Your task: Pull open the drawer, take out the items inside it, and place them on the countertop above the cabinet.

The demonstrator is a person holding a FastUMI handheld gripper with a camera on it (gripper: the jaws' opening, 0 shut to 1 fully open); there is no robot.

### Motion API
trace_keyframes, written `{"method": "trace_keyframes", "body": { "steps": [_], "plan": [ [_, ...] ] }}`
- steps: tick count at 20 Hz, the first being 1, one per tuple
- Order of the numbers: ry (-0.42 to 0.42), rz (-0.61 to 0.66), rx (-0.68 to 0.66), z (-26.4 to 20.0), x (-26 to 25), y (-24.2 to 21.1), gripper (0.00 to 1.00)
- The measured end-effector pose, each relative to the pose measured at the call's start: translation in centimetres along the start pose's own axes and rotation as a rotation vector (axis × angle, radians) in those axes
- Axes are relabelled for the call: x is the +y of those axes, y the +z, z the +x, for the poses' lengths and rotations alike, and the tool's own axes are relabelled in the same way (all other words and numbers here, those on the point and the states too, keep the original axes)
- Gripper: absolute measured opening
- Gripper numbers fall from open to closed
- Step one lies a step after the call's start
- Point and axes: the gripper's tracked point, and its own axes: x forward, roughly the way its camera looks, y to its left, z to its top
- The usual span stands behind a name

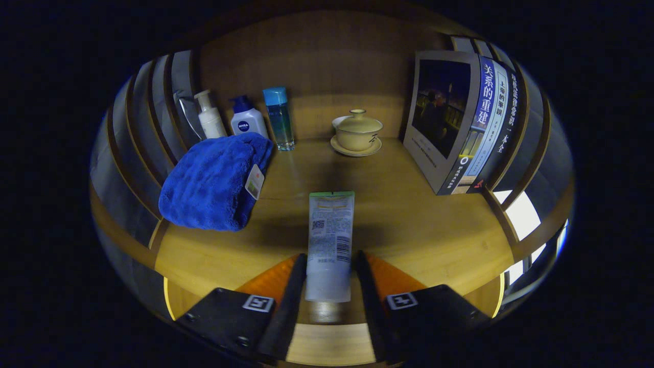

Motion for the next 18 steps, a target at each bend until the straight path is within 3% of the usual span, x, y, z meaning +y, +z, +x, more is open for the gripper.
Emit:
{"method": "trace_keyframes", "body": {
  "steps": [2,4,6,11,18],
  "plan": [
    [-0.006,-0.001,0.007,-0.1,-0.4,-0.1,0.85],
    [-0.019,-0.010,-0.007,-0.4,-0.9,0.2,0.96],
    [-0.022,-0.008,-0.047,-0.9,-1.1,1.0,0.99],
    [0.078,-0.013,-0.136,-4.9,1.3,2.2,0.99],
    [0.232,-0.015,-0.303,-15.5,5.4,3.4,0.98]
  ]
}}
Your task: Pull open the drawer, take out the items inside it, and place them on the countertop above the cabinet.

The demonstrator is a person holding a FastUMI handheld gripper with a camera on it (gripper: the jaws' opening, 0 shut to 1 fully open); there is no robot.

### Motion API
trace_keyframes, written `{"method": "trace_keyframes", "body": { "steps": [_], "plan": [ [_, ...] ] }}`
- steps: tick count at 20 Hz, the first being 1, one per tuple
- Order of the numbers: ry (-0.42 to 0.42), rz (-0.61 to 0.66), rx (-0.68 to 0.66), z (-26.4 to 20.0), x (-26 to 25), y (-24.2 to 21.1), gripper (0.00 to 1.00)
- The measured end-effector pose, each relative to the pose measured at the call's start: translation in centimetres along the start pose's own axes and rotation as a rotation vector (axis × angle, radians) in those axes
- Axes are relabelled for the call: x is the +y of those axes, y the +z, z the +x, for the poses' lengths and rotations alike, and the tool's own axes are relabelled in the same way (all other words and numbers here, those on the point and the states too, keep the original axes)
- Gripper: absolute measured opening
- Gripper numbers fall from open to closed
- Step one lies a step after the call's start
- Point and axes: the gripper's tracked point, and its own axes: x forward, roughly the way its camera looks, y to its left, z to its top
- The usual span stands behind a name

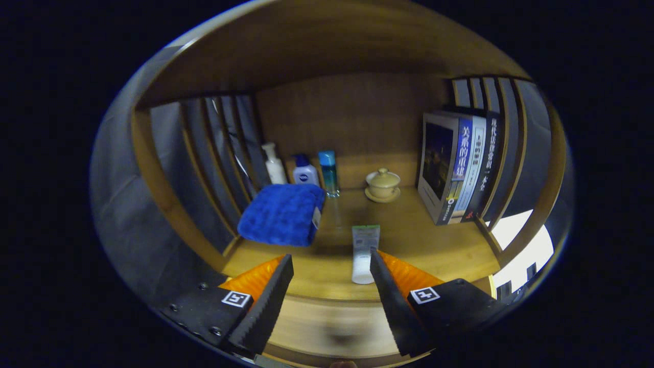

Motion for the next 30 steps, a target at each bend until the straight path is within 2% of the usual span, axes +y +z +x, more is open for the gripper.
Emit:
{"method": "trace_keyframes", "body": {
  "steps": [6,13,23,30],
  "plan": [
    [0.050,-0.016,-0.134,-8.0,2.5,0.4,0.97],
    [0.050,-0.047,-0.244,-13.3,2.2,-4.2,0.97],
    [0.020,-0.087,-0.343,-17.0,2.7,-11.4,0.97],
    [-0.032,-0.132,-0.350,-15.0,2.3,-18.3,0.97]
  ]
}}
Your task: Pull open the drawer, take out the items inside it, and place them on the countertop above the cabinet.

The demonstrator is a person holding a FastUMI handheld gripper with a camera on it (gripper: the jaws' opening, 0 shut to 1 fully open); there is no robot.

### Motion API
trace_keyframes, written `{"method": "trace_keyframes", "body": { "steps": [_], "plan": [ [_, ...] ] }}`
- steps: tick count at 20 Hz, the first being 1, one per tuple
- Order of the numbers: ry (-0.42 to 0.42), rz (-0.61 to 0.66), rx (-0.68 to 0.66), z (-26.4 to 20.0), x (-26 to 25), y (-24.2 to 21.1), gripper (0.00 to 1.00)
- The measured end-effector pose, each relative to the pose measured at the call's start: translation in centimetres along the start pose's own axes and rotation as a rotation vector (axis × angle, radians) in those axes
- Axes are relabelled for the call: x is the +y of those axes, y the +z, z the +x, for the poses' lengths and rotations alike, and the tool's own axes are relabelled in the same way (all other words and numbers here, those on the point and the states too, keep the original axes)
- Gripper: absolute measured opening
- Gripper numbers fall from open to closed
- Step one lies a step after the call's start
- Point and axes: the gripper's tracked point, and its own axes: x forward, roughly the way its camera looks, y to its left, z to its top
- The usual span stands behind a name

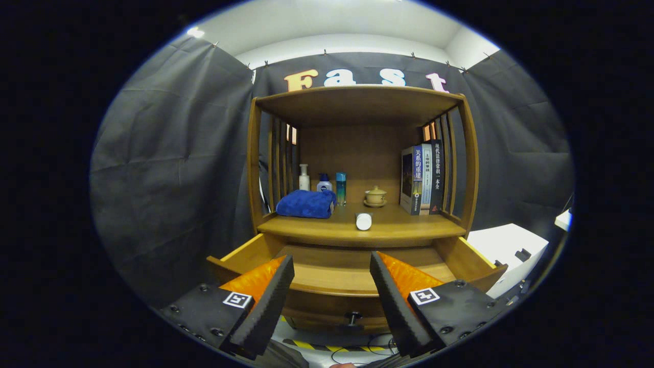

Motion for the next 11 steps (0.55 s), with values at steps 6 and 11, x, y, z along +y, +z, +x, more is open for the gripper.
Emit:
{"method": "trace_keyframes", "body": {
  "steps": [6,11],
  "plan": [
    [-0.036,-0.037,0.015,0.1,0.0,-5.0,0.97],
    [-0.093,-0.028,0.024,1.2,-2.0,-8.7,0.97]
  ]
}}
